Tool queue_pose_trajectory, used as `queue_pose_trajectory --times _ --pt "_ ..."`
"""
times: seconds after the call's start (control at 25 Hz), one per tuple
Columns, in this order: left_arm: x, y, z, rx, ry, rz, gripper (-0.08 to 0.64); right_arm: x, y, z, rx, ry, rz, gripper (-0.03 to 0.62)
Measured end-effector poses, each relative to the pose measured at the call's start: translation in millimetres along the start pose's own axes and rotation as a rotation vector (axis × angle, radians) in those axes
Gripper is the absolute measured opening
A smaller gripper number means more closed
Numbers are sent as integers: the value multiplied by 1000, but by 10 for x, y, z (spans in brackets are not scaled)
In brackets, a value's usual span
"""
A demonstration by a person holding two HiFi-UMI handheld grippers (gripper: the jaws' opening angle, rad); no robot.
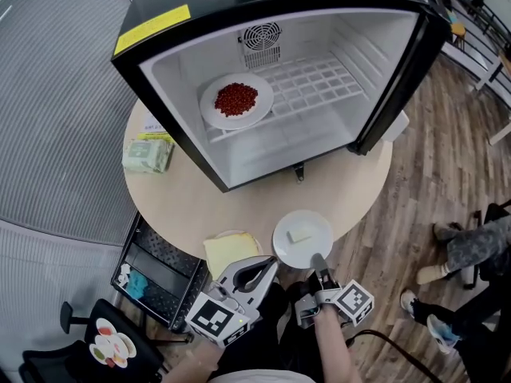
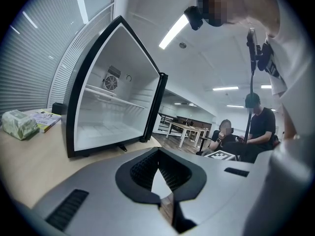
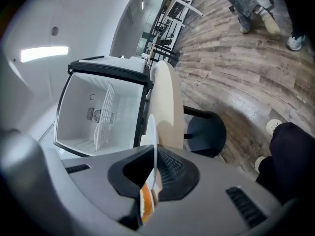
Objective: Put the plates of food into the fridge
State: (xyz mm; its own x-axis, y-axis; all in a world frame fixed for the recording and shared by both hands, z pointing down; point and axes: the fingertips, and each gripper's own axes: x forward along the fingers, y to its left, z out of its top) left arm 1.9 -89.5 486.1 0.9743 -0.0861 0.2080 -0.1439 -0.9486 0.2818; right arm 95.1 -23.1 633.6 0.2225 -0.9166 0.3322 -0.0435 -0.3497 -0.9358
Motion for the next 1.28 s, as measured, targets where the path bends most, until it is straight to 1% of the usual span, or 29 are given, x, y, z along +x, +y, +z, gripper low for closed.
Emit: queue_pose_trajectory --times 0.16,0.28,0.48,0.68,0.88,1.08,1.28 --pt "87 -59 88 21 -20 -6 5 -43 250 171 18 -6 36 17" --pt "172 -107 214 34 -37 -2 5 -61 529 345 38 -22 85 17" --pt "278 -188 391 56 -55 10 5 -101 861 592 6 -16 110 17" --pt "329 -267 656 87 -96 19 5 -137 1113 755 -10 4 131 17" --pt "400 -277 784 88 -101 32 5 -89 1320 821 5 22 151 17" --pt "444 -279 856 85 -114 48 5 -48 1449 883 -1 47 155 17" --pt "490 -277 886 85 -127 56 5 28 1553 1062 14 36 168 17"
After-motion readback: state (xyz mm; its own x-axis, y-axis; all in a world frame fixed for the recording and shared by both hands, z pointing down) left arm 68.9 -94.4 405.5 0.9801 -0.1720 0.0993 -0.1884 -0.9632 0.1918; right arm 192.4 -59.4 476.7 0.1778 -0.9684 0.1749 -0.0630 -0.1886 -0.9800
